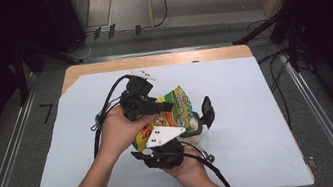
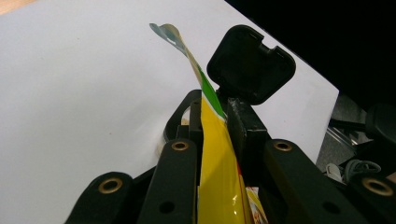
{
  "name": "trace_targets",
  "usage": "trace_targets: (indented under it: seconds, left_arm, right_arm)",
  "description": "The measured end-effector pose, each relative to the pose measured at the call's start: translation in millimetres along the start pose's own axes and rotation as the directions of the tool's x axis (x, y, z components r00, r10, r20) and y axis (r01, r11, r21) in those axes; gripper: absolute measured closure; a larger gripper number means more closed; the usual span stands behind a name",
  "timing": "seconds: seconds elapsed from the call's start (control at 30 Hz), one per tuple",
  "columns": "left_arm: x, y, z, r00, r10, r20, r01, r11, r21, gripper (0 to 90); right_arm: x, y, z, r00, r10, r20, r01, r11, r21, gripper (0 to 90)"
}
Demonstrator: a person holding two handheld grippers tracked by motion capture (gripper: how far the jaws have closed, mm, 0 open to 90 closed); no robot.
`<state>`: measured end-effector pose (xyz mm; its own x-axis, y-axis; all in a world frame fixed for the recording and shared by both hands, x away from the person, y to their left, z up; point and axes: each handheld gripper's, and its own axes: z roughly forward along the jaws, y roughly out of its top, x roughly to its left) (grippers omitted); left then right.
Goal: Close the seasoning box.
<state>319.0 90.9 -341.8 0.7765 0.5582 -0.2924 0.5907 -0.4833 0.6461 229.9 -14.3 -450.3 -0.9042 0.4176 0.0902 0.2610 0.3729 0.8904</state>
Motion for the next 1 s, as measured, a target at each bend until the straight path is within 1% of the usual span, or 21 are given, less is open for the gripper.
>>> trace_targets:
  seconds: [0.47,0.8,0.93,1.0]
  left_arm:
    - [1.4,0.0,0.4,1.0000,-0.008,0.004,0.008,1.0000,0.004,81.0]
    - [2.8,0.4,0.2,0.9995,-0.029,0.013,0.029,0.9996,0.003,80.5]
    - [3.7,0.9,-0.5,0.9991,-0.040,0.016,0.040,0.9992,0.000,80.1]
    - [3.0,2.2,-0.7,0.9992,-0.037,0.016,0.037,0.9993,0.002,79.8]
  right_arm:
    - [0.4,0.5,-0.3,1.0000,0.007,-0.005,-0.007,1.000,0.003,68.5]
    - [0.4,1.2,-0.3,0.9999,0.009,-0.009,-0.009,1.000,0.001,68.7]
    - [1.3,2.5,-0.7,0.9997,0.019,-0.016,-0.019,1.000,0.000,68.7]
    - [0.9,2.9,-0.7,0.9996,0.022,-0.017,-0.022,1.000,-0.003,68.7]
